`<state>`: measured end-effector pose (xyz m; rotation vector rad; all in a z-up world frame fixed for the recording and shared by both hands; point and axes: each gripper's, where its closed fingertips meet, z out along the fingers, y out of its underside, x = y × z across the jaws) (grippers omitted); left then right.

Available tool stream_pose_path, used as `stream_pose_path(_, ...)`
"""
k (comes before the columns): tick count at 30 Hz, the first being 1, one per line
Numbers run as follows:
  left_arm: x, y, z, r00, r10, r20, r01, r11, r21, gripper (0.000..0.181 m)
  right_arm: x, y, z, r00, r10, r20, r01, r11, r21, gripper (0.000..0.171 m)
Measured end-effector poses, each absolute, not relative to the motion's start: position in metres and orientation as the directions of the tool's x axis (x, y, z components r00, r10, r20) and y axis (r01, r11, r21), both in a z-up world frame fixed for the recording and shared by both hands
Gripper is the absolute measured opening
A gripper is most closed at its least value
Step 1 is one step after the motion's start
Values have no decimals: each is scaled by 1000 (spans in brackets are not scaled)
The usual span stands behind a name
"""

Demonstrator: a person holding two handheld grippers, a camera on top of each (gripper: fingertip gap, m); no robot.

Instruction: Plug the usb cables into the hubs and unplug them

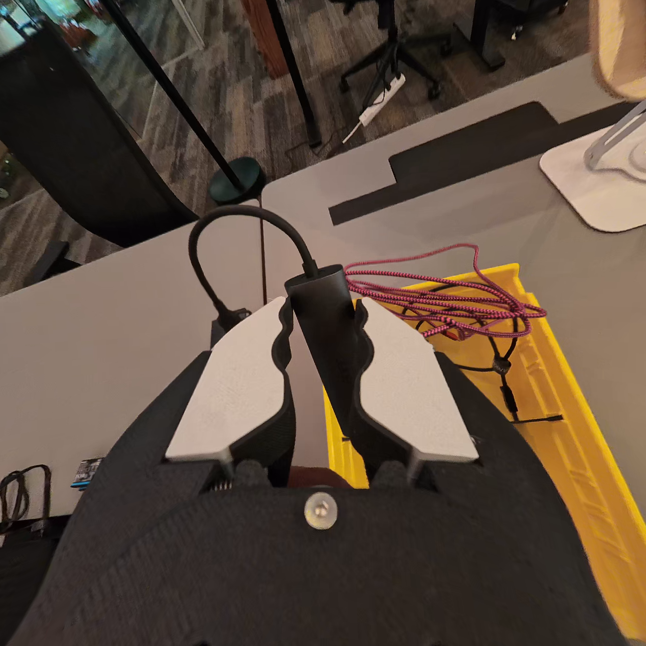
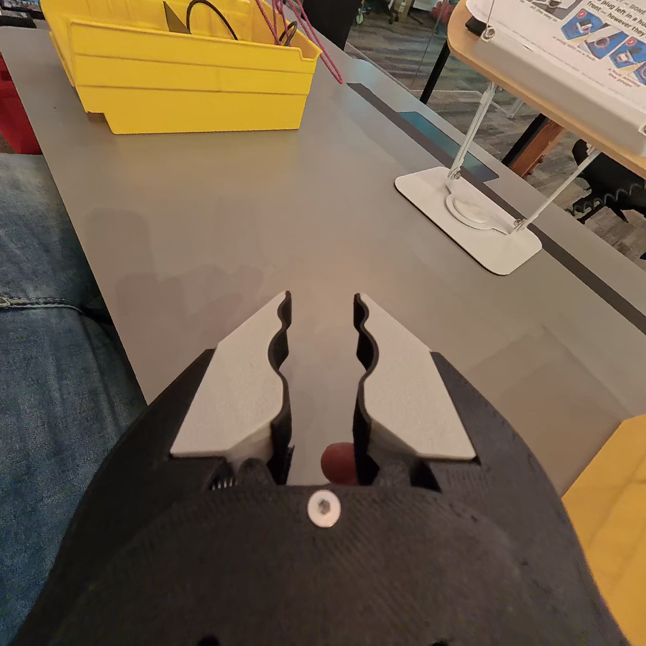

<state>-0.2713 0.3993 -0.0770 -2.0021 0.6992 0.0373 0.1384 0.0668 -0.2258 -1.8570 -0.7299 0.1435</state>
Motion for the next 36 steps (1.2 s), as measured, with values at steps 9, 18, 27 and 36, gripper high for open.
stream_pose_path(9, -270, 389, -17, 838, -429, -338, -474, -263, -840, 33, 130, 70, -220, 790, 563, 242, 418, -205, -885, 39)
stream_pose_path(18, -230, 388, 71, 817, -402, -413, -493, -116, -862, 32, 114, 74, -208, 760, 589, 275, 442, -158, -883, 45)
stream_pose_path(27, -174, 355, 189, 775, -423, -470, -494, 58, -868, 32, 108, 70, -203, 761, 592, 265, 416, -132, -900, 48)
stream_pose_path(36, -35, 316, 120, 604, -681, -415, -510, 70, -857, 33, 109, 62, -176, 754, 563, 338, 437, -46, -898, 39)
